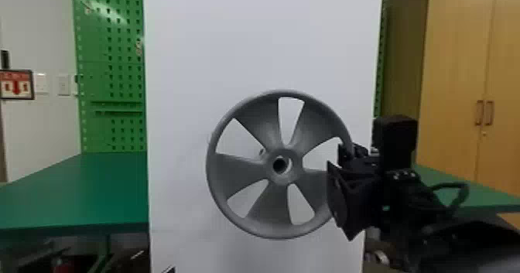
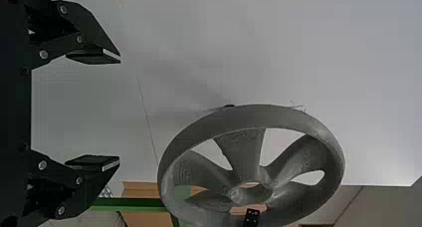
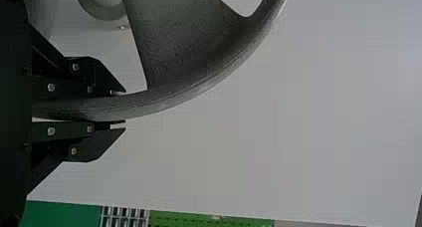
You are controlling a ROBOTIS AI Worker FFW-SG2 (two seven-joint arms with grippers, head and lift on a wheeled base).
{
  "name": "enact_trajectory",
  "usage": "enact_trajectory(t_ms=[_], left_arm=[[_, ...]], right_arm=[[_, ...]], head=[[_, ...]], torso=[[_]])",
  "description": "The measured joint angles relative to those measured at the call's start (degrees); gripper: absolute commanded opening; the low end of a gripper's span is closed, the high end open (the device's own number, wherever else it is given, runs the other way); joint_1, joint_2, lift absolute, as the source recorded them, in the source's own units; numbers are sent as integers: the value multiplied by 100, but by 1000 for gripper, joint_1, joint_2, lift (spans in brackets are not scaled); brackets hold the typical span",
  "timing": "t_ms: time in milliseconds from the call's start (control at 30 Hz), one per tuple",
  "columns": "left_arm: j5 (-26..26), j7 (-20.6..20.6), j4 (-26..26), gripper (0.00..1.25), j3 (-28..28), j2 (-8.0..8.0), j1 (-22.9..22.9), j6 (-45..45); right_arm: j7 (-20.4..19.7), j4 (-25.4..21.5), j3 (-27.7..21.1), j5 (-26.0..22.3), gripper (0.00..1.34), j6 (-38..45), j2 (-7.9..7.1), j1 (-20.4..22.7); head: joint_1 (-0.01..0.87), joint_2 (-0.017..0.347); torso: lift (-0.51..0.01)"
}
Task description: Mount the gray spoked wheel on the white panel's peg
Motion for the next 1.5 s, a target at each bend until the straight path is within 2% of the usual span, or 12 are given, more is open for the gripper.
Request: enact_trajectory(t_ms=[700,967,1500], left_arm=[[-31,0,0,729,-68,14,-28,7],[-37,3,0,729,-83,32,-34,17],[-38,8,0,729,-96,37,-44,18]], right_arm=[[0,679,-42,-68,215,-252,17,-340],[5,992,-92,-83,215,-477,-19,-452],[250,1578,-160,-155,213,-1054,-42,-543]], head=[[123,-8],[123,-8],[123,-8]], torso=[[-399],[-399],[-399]])
